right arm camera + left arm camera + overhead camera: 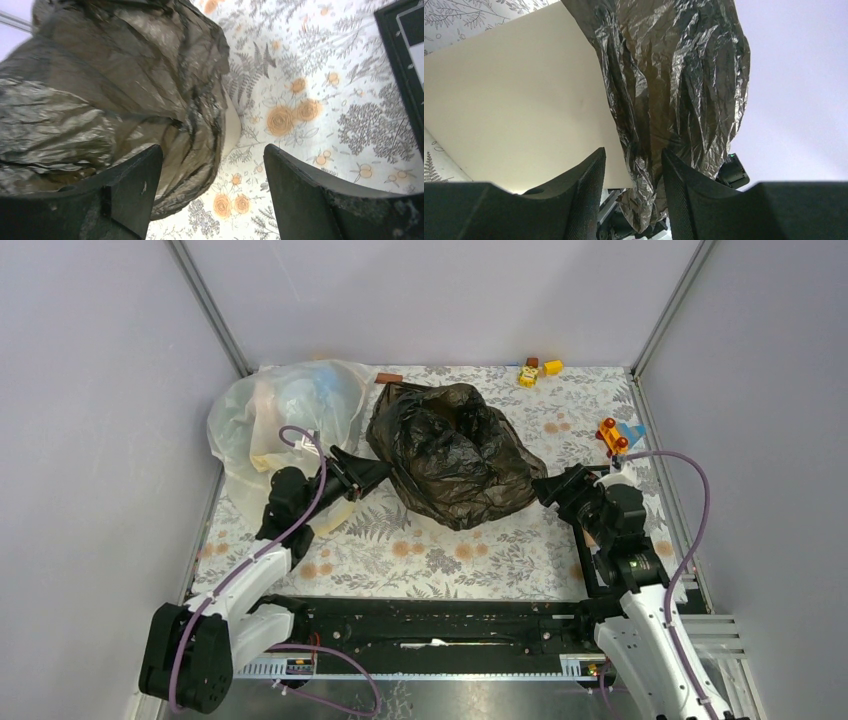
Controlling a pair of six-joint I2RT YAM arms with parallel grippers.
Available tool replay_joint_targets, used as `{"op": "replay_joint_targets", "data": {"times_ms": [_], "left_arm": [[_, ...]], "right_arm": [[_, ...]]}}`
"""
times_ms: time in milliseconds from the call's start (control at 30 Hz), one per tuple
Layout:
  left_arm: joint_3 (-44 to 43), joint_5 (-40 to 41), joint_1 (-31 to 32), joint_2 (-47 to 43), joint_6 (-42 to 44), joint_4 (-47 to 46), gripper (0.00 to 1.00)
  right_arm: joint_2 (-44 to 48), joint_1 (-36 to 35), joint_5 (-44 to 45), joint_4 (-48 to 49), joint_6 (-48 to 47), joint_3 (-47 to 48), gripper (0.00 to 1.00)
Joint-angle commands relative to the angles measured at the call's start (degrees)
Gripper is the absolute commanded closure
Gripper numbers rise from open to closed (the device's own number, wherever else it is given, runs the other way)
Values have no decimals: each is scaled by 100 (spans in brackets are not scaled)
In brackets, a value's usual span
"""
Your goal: Put the trash bags into the trash bin
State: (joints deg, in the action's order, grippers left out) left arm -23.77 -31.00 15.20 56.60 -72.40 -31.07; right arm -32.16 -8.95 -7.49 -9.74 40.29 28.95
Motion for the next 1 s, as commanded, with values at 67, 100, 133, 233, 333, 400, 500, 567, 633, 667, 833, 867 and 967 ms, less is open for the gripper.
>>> {"op": "replay_joint_targets", "data": {"times_ms": [67, 100, 133, 233, 333, 400, 500, 567, 633, 667, 833, 867, 967], "left_arm": [[-167, 196, 33, 224, 69, -735, 66], [-171, 187, 31, 248, 77, -767, 74], [-173, 206, 34, 258, 101, -765, 83], [-112, 435, 30, 161, 321, -438, 99], [-43, 533, 27, 123, 604, -60, 100], [17, 582, 26, 112, 822, 209, 100], [197, 716, 26, 125, 1100, 462, 100], [301, 753, 27, 196, 1280, 546, 100], [403, 791, 24, 270, 1448, 616, 100], [446, 830, 26, 291, 1521, 653, 100], [465, 1041, 26, 366, 1877, 920, 100], [427, 1082, 27, 374, 1948, 993, 100], [321, 1248, 27, 385, 2156, 1232, 100]], "right_arm": [[-82, -20, -323, 684, 308, -231, 24], [-74, -19, -318, 699, 309, -246, 25], [-74, -21, -282, 710, 299, -248, 26], [-88, -19, -102, 739, 300, -241, 29], [-229, -19, -75, 796, 350, -185, 32], [-346, -21, -121, 802, 341, -114, 34], [-429, -19, -131, 908, 307, -10, 34], [-498, -20, -24, 919, 224, 92, 35], [-653, -19, 170, 889, 66, 249, 34], [-737, -25, 301, 838, 3, 311, 34], [-1152, -23, 511, 1021, -90, 347, 35], [-1221, -20, 428, 1191, -45, 312, 36], [-1448, -19, 67, 1531, 142, 231, 44]]}}
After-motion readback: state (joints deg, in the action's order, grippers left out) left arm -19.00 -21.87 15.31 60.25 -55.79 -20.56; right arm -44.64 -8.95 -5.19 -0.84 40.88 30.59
